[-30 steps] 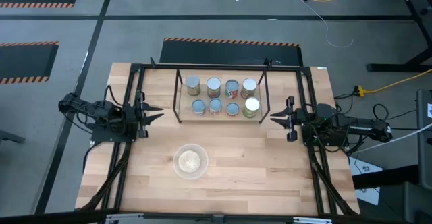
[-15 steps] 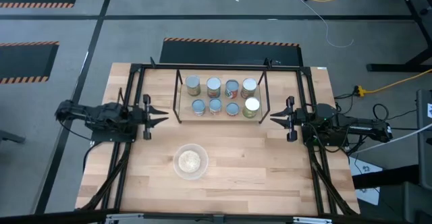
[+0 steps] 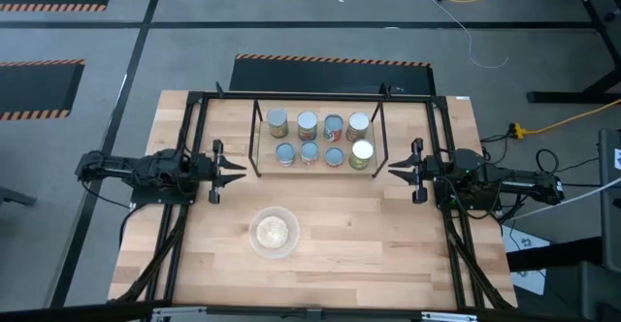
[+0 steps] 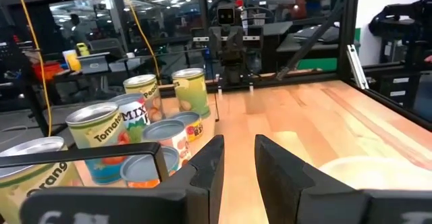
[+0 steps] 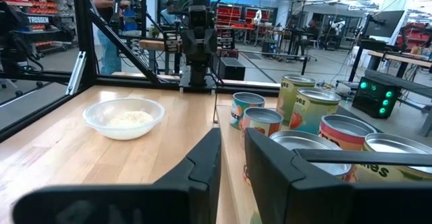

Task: Pick and place cans onto a shelf
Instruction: Return to Home Position

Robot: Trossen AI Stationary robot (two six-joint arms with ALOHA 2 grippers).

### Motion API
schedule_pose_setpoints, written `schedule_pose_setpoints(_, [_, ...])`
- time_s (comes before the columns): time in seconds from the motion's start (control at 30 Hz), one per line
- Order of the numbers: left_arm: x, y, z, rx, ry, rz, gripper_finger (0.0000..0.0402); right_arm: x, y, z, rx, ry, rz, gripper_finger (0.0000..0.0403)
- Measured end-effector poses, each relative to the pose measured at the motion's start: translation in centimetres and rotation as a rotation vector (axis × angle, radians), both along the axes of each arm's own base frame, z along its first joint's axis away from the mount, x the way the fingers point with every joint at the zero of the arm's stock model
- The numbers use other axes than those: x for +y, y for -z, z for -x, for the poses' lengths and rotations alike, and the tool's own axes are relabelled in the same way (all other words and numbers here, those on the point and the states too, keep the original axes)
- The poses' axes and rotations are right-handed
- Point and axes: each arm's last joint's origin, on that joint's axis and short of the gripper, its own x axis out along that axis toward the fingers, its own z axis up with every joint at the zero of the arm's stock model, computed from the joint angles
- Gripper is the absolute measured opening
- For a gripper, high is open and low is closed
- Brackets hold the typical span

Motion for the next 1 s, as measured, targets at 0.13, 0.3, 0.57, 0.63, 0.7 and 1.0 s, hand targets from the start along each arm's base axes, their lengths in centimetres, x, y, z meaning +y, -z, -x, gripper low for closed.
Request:
schedule_pose_setpoints(0.13, [0.17,0.03,-0.01,0.003,-0.006,0.000,0.0077,0.00,0.00,0.00,0.000,0.000,0.000,0.0073])
schedule_pose_setpoints(0.3, [0.22,0.04,-0.01,0.003,-0.007,0.025,0.0077,0.00,0.00,0.00,0.000,0.000,0.000,0.0073])
schedule_pose_setpoints(0.57, [0.22,0.04,-0.01,0.003,-0.008,0.024,0.0076,0.00,0.00,0.00,0.000,-0.001,0.000,0.0073])
schedule_pose_setpoints(0.63, [0.22,0.04,-0.01,0.003,-0.009,0.024,0.0076,0.00,0.00,0.00,0.000,-0.001,0.000,0.0073])
schedule_pose_setpoints(0.7, [0.22,0.04,-0.01,0.003,-0.010,0.024,0.0076,0.00,0.00,0.00,0.000,-0.001,0.000,0.0073])
schedule_pose_setpoints(1.0, [0.23,0.04,-0.01,0.003,-0.011,0.023,0.0076,0.00,0.00,0.00,0.000,-0.001,0.000,0.0073])
